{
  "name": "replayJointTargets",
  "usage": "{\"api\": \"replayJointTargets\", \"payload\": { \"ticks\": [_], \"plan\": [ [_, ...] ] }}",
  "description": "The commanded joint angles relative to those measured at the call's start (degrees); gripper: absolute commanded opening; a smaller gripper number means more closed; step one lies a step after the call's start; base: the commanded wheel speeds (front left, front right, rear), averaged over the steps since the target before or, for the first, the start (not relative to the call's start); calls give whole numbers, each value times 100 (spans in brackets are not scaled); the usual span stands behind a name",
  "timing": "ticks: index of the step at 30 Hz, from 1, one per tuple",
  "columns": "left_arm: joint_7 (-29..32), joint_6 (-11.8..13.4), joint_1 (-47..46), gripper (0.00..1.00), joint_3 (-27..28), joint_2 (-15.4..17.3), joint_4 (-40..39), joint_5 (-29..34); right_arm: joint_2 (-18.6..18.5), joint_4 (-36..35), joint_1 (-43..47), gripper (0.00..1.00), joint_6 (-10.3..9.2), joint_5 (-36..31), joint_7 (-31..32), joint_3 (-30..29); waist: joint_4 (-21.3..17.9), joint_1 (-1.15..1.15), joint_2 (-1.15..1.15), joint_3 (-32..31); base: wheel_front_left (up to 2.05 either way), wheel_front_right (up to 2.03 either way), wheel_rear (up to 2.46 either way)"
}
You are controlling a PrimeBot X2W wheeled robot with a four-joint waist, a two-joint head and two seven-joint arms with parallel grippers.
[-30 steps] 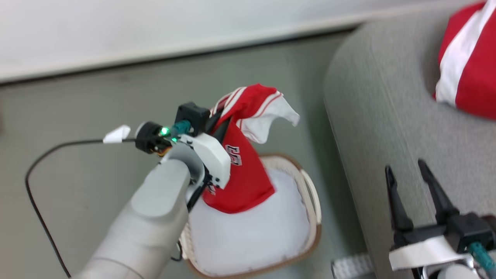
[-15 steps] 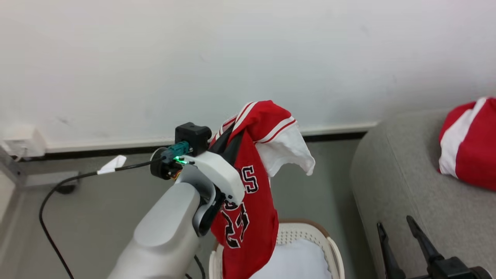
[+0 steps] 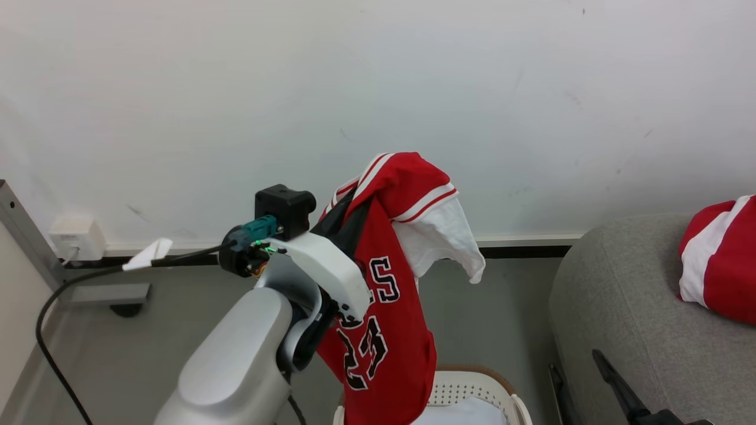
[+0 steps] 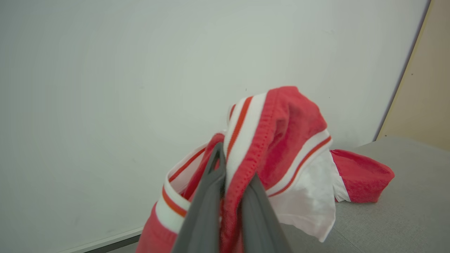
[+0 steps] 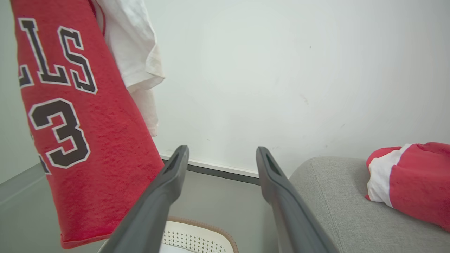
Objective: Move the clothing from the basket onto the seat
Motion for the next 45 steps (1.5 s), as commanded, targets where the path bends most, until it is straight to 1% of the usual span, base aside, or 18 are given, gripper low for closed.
{"api": "replayJointTargets", "payload": {
  "ticks": [1,6,10,15,19,24,25,28,31,34,41,45],
  "plan": [
    [72,50,118,0,-2,65,-171,-27,-31,-46,-62,100,-13,-69,-1,85,-13,1,0,-5,0,0,0],
    [297,126,227,0,-84,151,-617,-7,-276,-140,-282,100,-13,70,-1,547,-25,1,0,3,0,0,0],
    [440,155,296,0,-149,153,-881,-47,-594,-202,-610,100,-13,358,0,1177,-22,1,0,26,0,0,0],
    [593,118,371,0,-302,98,-1094,-76,-996,5,-1234,100,-13,731,-1,2082,3,1,0,40,0,0,0],
    [681,83,387,0,-445,38,-1162,-80,-1151,252,-1792,100,-13,1019,0,2797,15,1,0,40,0,0,0],
    [764,2,358,0,-655,-62,-1200,-77,-1182,587,-2510,100,-13,1364,0,3566,42,1,0,35,0,0,0],
    [764,2,358,0,-655,-62,-1200,-77,-1182,587,-2510,100,-13,1364,0,3566,42,1,0,35,0,0,0],
    [811,-39,322,0,-786,-135,-1202,-73,-1222,862,-2872,100,-13,1485,-1,3967,83,1,0,28,0,0,0],
    [854,-71,298,0,-901,-203,-1195,-96,-1252,1115,-3166,100,-13,1570,-1,4238,137,1,0,21,0,0,0],
    [891,-103,295,0,-989,-244,-1190,-150,-1319,1321,-3354,100,-13,1673,-1,4410,195,1,0,8,0,0,0],
    [968,-131,315,0,-1078,-230,-1165,-216,-1538,1479,-3516,100,-13,1985,0,4594,262,1,0,-1,0,0,0],
    [1022,-154,291,0,-1119,-217,-1218,-239,-1643,1574,-3590,100,-13,2195,0,4894,271,1,0,12,0,0,0]
  ]
}}
